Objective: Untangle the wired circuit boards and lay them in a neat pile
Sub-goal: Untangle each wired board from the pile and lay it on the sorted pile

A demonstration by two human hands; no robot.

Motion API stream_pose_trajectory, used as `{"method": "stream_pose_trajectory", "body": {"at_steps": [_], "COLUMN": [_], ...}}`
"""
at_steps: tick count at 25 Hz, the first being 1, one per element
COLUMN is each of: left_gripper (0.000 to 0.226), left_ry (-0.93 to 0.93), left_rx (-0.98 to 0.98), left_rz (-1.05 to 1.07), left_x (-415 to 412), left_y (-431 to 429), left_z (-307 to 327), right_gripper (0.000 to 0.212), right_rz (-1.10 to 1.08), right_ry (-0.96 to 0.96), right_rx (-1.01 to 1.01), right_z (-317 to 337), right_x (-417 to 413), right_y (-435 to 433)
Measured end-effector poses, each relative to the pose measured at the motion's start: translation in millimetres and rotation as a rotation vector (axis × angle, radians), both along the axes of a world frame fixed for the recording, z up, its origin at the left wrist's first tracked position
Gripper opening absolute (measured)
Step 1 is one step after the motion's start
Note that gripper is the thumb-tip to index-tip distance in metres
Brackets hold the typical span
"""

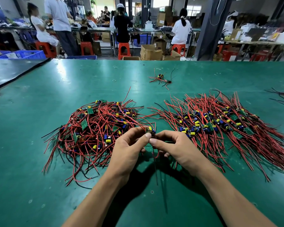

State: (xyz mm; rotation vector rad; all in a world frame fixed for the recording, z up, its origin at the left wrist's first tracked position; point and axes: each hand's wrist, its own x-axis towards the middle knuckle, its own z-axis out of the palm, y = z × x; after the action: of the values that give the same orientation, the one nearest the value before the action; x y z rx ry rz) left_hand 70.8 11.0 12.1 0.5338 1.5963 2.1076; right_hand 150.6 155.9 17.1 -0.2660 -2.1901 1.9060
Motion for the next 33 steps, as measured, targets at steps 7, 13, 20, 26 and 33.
{"method": "stream_pose_trajectory", "body": {"at_steps": [7,13,20,26,33], "left_gripper": [0.019,0.023,0.022,0.034,0.027], "left_ry": [-0.186,-0.213,-0.18,-0.156,0.271], "left_rx": [0.086,0.136,0.185,0.098,-0.232], "left_rz": [-0.029,-0.009,0.004,-0.06,-0.106], "left_x": [-3.0,-10.2,-6.4,-4.3,7.4], "left_y": [0.3,-2.7,-0.5,-2.5,-1.1], "left_z": [3.4,8.5,6.9,8.5,-0.4], "right_gripper": [0.015,0.027,0.029,0.062,0.025], "right_rz": [0.072,0.219,0.24,0.007,0.042], "right_ry": [-0.048,-0.117,-0.168,-0.055,-0.05], "right_rx": [0.078,0.159,0.37,0.11,0.043], "right_z": [-3.3,-5.0,-6.1,-8.3,-10.3], "right_x": [-2.0,-1.3,-1.0,-6.8,-6.3], "right_y": [1.4,-3.9,-4.2,-5.7,-5.6]}}
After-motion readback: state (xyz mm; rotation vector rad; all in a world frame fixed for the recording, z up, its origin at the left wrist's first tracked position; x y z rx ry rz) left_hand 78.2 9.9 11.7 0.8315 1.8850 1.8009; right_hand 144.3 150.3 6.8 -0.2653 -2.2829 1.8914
